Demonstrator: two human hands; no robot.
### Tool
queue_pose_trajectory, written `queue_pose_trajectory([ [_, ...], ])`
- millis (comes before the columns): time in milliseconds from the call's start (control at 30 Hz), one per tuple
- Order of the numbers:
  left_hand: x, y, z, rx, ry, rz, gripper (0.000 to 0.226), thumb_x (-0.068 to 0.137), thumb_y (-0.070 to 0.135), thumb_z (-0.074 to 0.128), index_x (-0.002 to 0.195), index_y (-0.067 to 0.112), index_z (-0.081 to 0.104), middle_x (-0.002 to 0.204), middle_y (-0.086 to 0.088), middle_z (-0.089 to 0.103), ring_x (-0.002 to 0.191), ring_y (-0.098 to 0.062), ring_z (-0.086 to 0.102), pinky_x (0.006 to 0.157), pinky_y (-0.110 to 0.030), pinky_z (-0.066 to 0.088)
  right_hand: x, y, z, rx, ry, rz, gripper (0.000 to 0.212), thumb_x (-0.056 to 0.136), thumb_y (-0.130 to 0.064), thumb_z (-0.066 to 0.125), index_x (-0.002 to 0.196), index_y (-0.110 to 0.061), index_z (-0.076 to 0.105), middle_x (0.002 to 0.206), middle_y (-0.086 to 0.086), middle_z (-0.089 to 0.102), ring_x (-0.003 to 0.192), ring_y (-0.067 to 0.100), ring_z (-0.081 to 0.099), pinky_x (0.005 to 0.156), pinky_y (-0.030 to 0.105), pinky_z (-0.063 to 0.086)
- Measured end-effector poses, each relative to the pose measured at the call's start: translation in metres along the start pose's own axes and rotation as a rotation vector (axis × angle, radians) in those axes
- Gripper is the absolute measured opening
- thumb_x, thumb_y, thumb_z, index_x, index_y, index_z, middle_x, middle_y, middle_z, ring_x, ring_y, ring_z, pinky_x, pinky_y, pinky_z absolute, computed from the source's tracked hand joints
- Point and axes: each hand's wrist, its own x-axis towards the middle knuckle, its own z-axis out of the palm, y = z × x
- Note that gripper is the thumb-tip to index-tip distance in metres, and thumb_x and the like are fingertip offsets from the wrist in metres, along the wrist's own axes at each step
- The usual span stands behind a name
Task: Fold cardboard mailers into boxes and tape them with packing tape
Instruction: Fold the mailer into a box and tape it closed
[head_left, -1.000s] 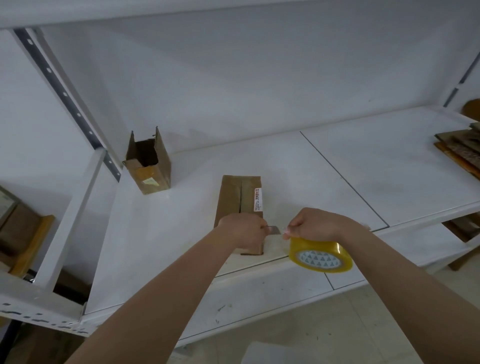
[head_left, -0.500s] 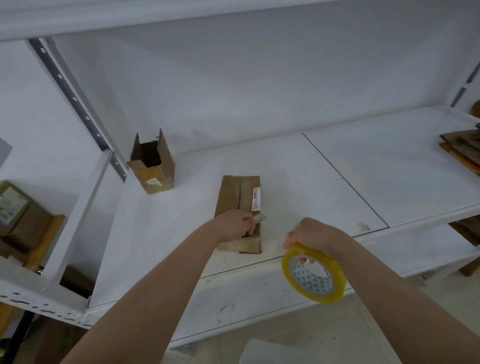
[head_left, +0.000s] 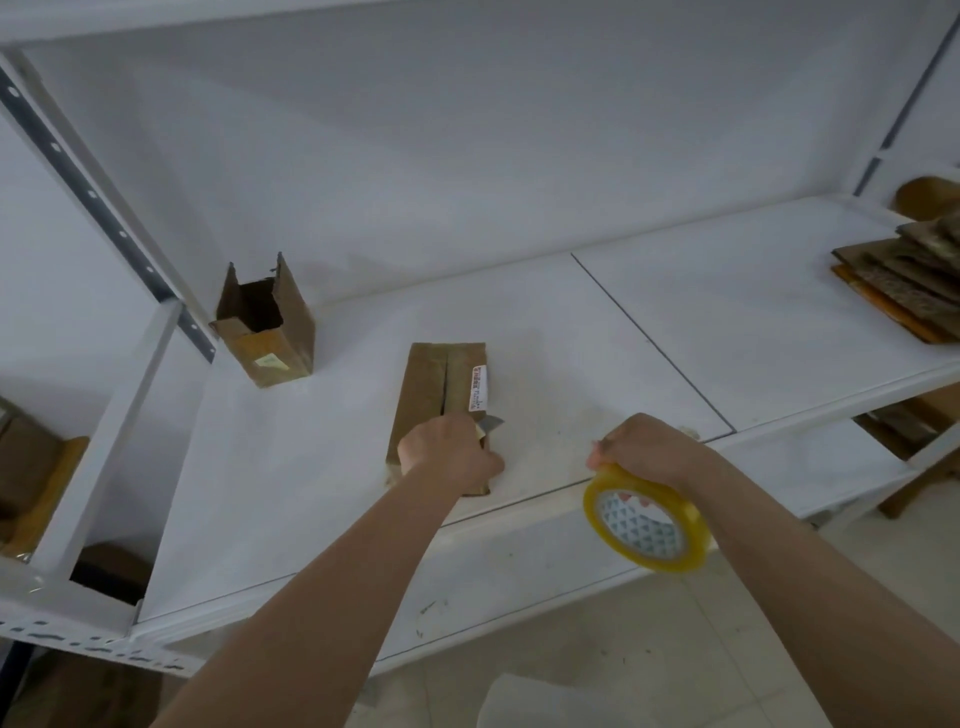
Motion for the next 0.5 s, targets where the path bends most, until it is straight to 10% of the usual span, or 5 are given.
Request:
queue_pose_trajectory([
  [133, 0.002, -0.002, -0.005, -0.029, -0.040, -0.005, 0.036, 0.079, 0.054, 0.059, 0.100, 0.026, 0.062, 0.076, 0.009, 0.055, 0.074, -0.015, 0.056, 0.053, -0.023, 0.037, -0.003, -0.001, -0.006, 0.115, 0.035, -0.109, 0.023, 0.086, -0.044, 0.065, 0.098, -0.026, 0.076, 0.110, 0.000, 0.070, 0.094, 0.019, 0.065, 0.094, 0.040, 0.050],
  [300, -0.011, -0.002, -0.028, -0.611, 0.078, 0.020, 0.057, 0.068, 0.084, 0.052, 0.059, 0.028, 0.046, 0.049, 0.016, 0.051, 0.049, -0.001, 0.051, 0.054, -0.024, 0.040, -0.003, -0.014, -0.015, 0.124, 0.070, -0.240, 0.027, 0.089, -0.054, 0.056, 0.097, -0.037, 0.075, 0.109, -0.007, 0.068, 0.099, 0.017, 0.063, 0.097, 0.045, 0.047],
  [500, -0.024, 0.036, -0.041, -0.915, -0.075, 0.151, 0.038, 0.078, 0.058, 0.069, 0.080, 0.020, 0.071, 0.072, 0.010, 0.073, 0.071, 0.000, 0.067, 0.072, -0.023, 0.049, 0.004, -0.027, -0.015, 0.032, 0.143, -0.358, 0.034, 0.099, -0.051, 0.041, 0.078, -0.041, 0.067, 0.090, -0.011, 0.068, 0.087, 0.013, 0.062, 0.087, 0.041, 0.050],
])
